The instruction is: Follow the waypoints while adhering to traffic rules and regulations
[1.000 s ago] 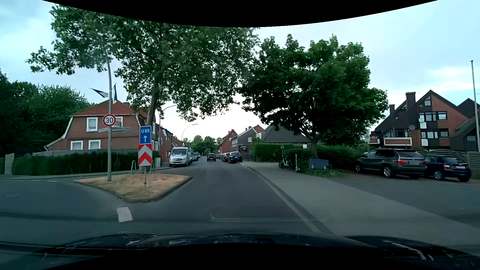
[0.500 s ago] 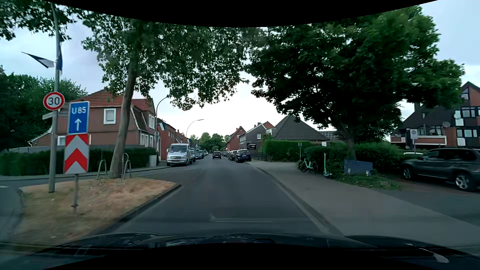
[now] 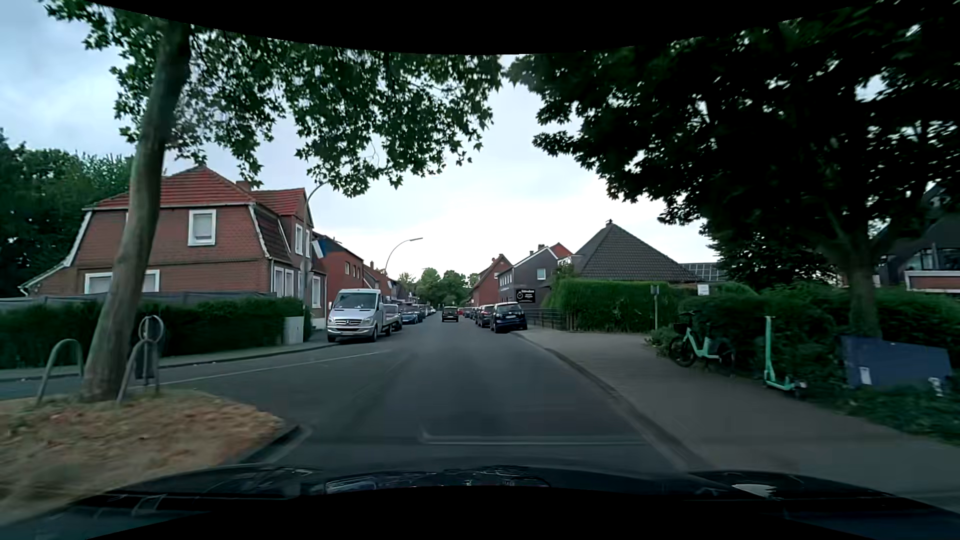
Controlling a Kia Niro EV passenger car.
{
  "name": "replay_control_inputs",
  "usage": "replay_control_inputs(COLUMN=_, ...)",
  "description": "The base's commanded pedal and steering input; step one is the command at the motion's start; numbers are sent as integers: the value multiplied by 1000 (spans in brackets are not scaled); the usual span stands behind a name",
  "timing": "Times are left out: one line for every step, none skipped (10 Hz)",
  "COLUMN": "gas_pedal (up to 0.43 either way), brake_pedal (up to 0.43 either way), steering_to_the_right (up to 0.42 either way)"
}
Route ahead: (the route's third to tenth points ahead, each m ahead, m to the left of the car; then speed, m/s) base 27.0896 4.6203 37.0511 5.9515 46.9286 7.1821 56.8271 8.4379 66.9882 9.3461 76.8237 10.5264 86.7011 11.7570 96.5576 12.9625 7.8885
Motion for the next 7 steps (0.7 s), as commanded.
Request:
replay_control_inputs(gas_pedal=0, brake_pedal=0, steering_to_the_right=-51)
replay_control_inputs(gas_pedal=0, brake_pedal=0, steering_to_the_right=-51)
replay_control_inputs(gas_pedal=98, brake_pedal=0, steering_to_the_right=-51)
replay_control_inputs(gas_pedal=260, brake_pedal=0, steering_to_the_right=-51)
replay_control_inputs(gas_pedal=260, brake_pedal=0, steering_to_the_right=-51)
replay_control_inputs(gas_pedal=260, brake_pedal=0, steering_to_the_right=-52)
replay_control_inputs(gas_pedal=260, brake_pedal=0, steering_to_the_right=-53)
